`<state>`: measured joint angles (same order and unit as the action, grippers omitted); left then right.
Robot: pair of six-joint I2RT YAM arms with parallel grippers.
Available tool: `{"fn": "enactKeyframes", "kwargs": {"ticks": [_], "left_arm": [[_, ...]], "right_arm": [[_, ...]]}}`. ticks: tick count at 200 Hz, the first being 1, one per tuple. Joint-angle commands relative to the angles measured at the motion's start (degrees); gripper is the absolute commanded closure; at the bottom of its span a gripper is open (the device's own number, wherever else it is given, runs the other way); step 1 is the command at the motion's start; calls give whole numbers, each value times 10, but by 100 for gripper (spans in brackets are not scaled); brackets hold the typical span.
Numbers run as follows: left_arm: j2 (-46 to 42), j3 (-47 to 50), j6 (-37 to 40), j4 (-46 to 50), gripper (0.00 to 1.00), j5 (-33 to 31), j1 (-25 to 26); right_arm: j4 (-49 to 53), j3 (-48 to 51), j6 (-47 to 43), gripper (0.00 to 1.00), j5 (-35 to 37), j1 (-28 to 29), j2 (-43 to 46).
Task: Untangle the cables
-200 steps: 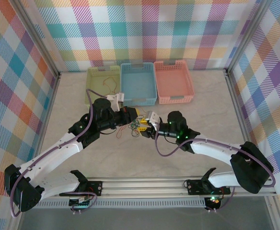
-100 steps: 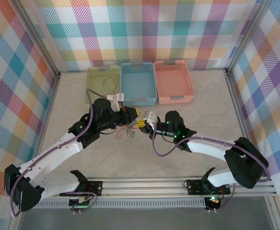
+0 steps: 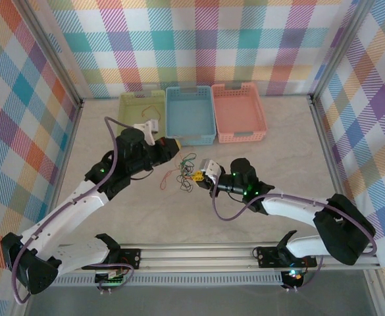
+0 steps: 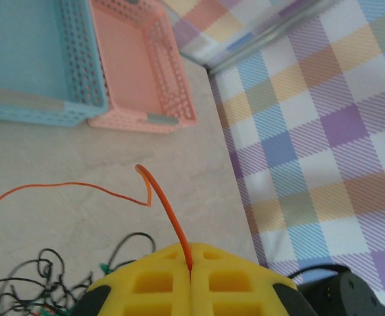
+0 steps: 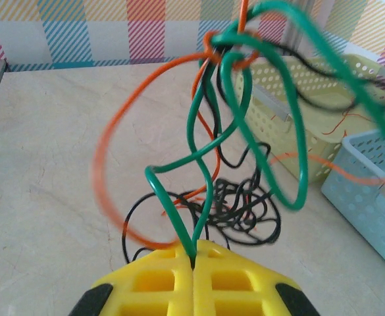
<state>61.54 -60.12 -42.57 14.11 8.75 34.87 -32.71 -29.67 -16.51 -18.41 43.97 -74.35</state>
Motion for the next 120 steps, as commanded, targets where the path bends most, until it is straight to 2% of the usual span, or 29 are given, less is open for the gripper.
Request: {"fn": "enactKeyframes", "kwargs": {"ticks": [1,26,55,120], "left_arm": [[-27,-45,15,-2,100,-14,-33],[-47,-54,18,13,100,-11,-79],[-76,-76,39,78,100,-31,-134],[-102,-119,72,138,100,-59,-203]], "right_arm": [[60,34,-32,100,15,2,28],[58,55,-35,100,65,-2,54],[46,79,-11,100,125,-20,67],[25,119,9,100,166,-39,126]]}}
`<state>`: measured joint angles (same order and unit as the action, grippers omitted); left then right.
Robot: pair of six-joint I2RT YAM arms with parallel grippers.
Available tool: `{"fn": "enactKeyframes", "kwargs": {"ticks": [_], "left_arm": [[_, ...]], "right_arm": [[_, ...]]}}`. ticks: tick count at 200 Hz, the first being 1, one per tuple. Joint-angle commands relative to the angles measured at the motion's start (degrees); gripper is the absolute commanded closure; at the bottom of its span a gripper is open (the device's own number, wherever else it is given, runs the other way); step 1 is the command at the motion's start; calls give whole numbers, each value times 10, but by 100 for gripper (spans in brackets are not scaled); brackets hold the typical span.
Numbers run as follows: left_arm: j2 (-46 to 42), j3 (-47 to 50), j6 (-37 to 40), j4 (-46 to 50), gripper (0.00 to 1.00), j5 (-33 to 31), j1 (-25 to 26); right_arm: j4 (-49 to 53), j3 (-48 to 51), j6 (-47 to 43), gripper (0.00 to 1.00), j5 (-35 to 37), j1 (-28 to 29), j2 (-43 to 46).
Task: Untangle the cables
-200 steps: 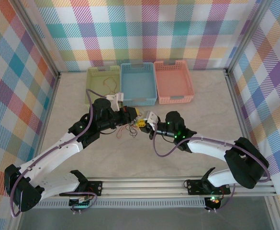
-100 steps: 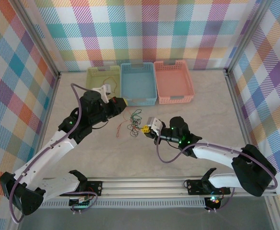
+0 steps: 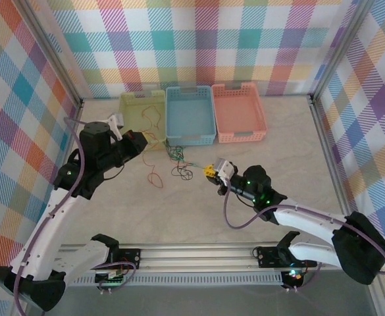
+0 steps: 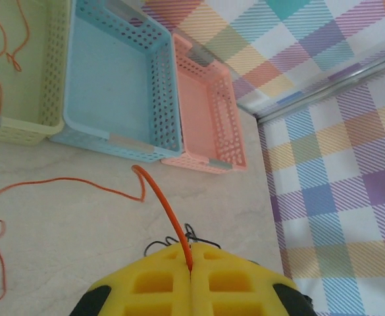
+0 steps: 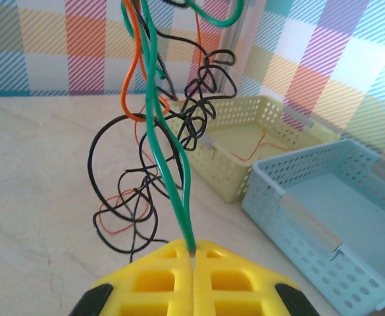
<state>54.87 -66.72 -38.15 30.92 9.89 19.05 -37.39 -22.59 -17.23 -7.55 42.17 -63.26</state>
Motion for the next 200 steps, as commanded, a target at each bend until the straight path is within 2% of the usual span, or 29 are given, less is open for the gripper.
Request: {"fn": "enactKeyframes", "kwargs": {"ticks": [1,22,40,56,75,80,86,91,117,149,200], "left_arm": [[-35,-53,28,-29,100,-70,-45],[-36,-66,37,-19,100,-80,-56],[-31,-64,36,-22,100,-63,-60],[-25,-44,27,-59,100,1,-60],[-8,-40,20,-73,100,72,-59],[-4,-41,22,-75,100,86,-60],[1,-43,22,-74,100,105,-60],[5,-43,23,-73,100,115,-60],[9,-25,15,-87,100,166,-59],[21,12,-3,-122,100,231,-51],[36,59,2,-145,100,233,2]], "right_arm": [[71,49,17,100,57,-22,16],[76,59,18,100,51,-24,41],[64,66,4,100,9,-24,61],[52,64,4,100,-42,-24,69],[46,53,15,100,-60,-24,67],[47,46,19,95,-65,-24,68],[53,36,25,83,-82,-24,71],[60,27,28,79,-98,-24,72],[77,-24,40,68,-190,-23,61],[90,-83,41,60,-233,-20,25],[89,-168,48,57,-257,-19,-45]]}}
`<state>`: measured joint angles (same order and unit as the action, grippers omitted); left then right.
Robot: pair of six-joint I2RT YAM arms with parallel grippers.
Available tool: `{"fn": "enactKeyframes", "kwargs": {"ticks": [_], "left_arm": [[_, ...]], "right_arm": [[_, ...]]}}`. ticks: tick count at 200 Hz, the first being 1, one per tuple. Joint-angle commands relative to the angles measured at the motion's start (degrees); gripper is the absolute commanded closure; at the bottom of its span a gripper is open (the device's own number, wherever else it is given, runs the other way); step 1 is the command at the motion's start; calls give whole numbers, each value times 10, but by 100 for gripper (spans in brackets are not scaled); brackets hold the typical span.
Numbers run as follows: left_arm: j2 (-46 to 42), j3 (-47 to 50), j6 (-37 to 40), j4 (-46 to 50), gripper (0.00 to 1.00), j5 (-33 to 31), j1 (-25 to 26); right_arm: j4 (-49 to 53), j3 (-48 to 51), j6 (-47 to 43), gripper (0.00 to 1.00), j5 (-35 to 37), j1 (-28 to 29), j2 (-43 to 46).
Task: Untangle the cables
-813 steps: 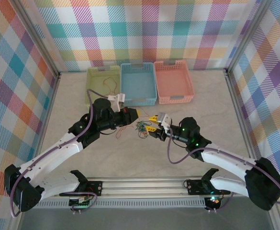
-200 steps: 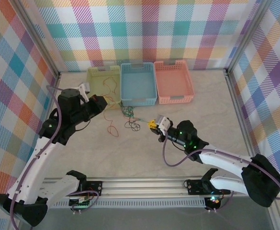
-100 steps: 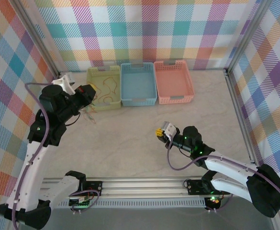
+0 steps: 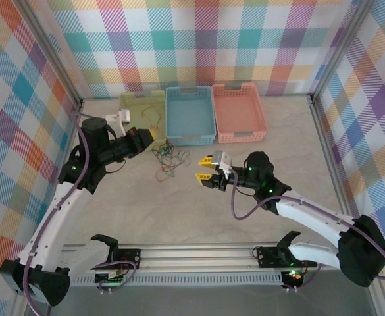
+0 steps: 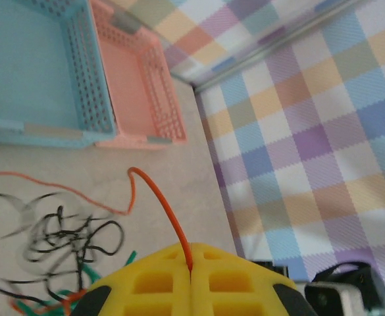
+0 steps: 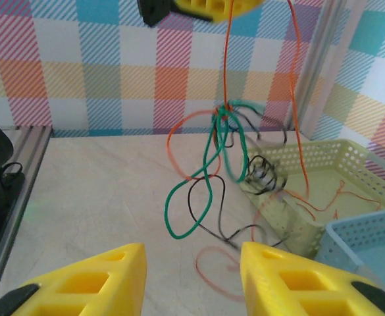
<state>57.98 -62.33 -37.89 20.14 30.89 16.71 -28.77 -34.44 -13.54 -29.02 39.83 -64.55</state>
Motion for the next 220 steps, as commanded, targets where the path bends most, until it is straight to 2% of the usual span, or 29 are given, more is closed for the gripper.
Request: {"fn": "enactKeyframes", "kwargs": {"ticks": [1,28,45,123,140,167,196,220], "left_arm": [[6,15,-1,-37,100,22,26],[24,16,6,-37,100,23,53],[32,11,19,-37,100,22,70],[33,-3,41,-19,100,29,106],[30,-6,45,-9,100,24,109],[27,-7,35,-17,100,22,114],[24,-4,34,-21,100,19,129],[26,-4,34,-20,100,18,134]], "right_arm": [[2,-51,12,57,-43,4,-33],[-2,-86,17,59,-73,8,-72],[33,-114,-22,59,-98,16,-95],[51,-137,-77,58,-70,20,-141],[43,-131,-74,59,-54,20,-142],[38,-126,-65,63,-70,20,-151],[7,-116,-54,60,-54,20,-167],[11,-129,-56,62,-65,21,-186]]}}
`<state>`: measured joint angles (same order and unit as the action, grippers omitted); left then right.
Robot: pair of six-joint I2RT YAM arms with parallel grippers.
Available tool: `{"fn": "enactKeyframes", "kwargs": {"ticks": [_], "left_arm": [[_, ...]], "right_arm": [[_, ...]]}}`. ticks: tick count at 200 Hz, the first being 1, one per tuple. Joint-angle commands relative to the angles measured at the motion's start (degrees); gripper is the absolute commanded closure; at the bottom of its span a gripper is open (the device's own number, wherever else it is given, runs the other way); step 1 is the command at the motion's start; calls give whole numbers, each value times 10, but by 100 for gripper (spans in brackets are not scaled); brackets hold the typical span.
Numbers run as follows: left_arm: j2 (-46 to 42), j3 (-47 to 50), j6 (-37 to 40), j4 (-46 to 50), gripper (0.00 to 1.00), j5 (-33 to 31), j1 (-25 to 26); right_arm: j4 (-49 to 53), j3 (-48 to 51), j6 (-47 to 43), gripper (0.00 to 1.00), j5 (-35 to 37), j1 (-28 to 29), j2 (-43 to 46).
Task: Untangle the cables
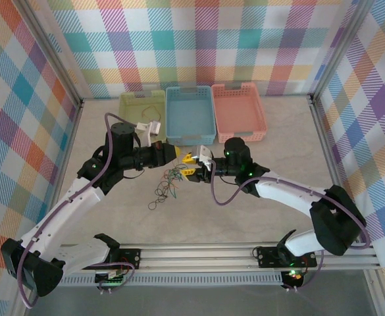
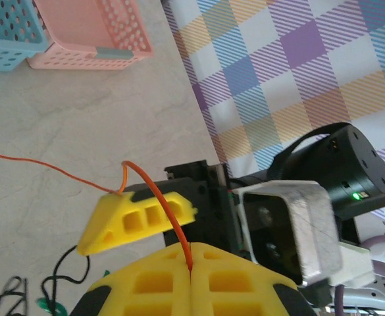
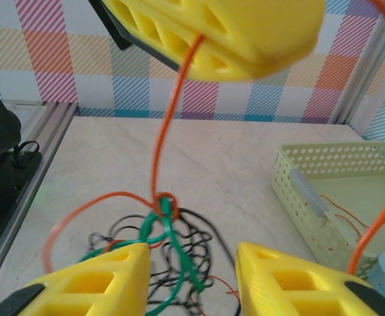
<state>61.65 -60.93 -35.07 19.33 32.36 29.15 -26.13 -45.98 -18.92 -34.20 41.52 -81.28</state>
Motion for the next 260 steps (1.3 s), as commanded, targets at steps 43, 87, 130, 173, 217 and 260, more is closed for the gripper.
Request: {"fn": "enactKeyframes", "kwargs": {"ticks": [43,87,130,173,217,260], "left_arm": [[-10,-17,8,-10,100,-2,16],[-13,-13,12,-6,100,-19,16],[-14,3,14,-23,100,0,16],[19,3,13,-52,100,20,18],[132,-113,65,49,54,51,31],[68,-98,125,155,15,-39,21]], "right_arm": [[-13,-16,-8,79,-18,5,-28],[-16,17,-13,96,-18,5,1],[-60,74,42,100,76,3,56],[-63,80,60,100,-25,3,68],[-95,95,72,100,-28,5,53],[-138,121,109,100,-26,-11,54]]}}
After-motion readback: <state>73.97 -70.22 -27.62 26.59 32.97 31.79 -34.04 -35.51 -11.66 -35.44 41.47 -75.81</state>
